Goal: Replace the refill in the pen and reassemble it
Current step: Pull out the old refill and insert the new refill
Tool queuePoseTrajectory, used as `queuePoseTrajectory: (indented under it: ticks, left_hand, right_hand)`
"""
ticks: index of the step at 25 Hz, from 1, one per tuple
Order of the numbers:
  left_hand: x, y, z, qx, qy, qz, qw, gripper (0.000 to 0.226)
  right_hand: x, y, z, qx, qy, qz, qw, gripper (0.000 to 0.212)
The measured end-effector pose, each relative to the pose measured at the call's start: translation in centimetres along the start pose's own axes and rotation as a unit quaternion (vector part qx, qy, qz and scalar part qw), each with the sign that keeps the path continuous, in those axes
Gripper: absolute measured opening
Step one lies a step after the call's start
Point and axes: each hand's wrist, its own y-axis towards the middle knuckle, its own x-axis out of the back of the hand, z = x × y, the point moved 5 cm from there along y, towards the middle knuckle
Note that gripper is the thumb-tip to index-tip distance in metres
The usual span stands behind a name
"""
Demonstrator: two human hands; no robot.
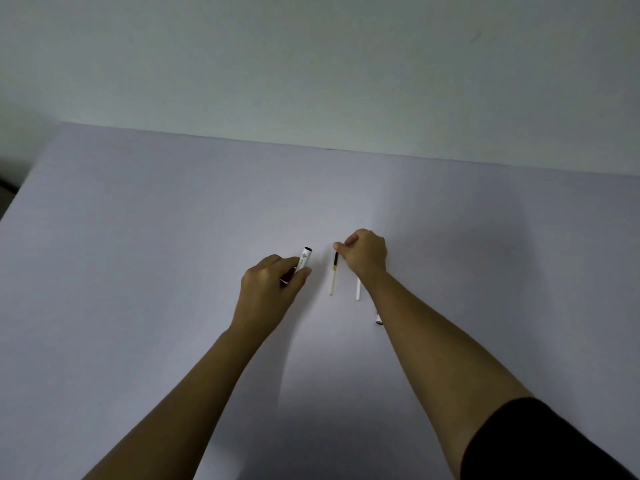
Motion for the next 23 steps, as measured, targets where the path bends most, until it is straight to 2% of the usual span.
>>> queuePoseTrajectory:
  ticks: [6, 9, 11, 15, 17, 19, 21, 23]
  left_hand:
    - [-0.1, -0.4, -0.5, -0.002, -0.012, 0.000, 1.000, 0.020]
    - [-0.2, -0.3, -0.6, -0.001, -0.012, 0.000, 1.000, 0.021]
    - [-0.1, -0.3, -0.6, -0.002, -0.011, 0.002, 1.000, 0.020]
    - [0.4, -0.1, -0.3, 0.001, -0.002, -0.003, 1.000, 0.024]
    - [1.0, -0.2, -0.3, -0.005, -0.004, -0.004, 1.000, 0.026]
    - [1.1, -0.4, -0.4, 0.000, -0.012, 0.014, 1.000, 0.028]
    - [1.0, -0.7, -0.6, 0.033, -0.034, 0.044, 0.998, 0.023]
    - [0.6, -1.2, -1.3, 0.061, -0.070, 0.083, 0.992, 0.020]
  right_hand:
    - [2.5, 0.4, -1.6, 0.005, -0.046, -0.035, 0.998, 0.028]
    - [2.1, 0.3, -2.7, -0.016, -0.084, 0.010, 0.996, 0.032]
    - [1.3, 0.2, -3.0, -0.023, -0.107, 0.037, 0.993, 0.025]
    - [1.5, 0.2, -2.4, -0.017, -0.091, 0.030, 0.995, 0.025]
    - [3.3, 0.0, -1.4, -0.018, -0.021, 0.003, 1.000, 0.029]
    - [6.4, -0.8, -0.2, -0.020, 0.130, -0.032, 0.991, 0.028]
    - [9.4, -2.5, 0.8, -0.014, 0.294, -0.046, 0.955, 0.026]
    - [11.7, -4.7, 1.6, 0.010, 0.383, -0.038, 0.923, 0.023]
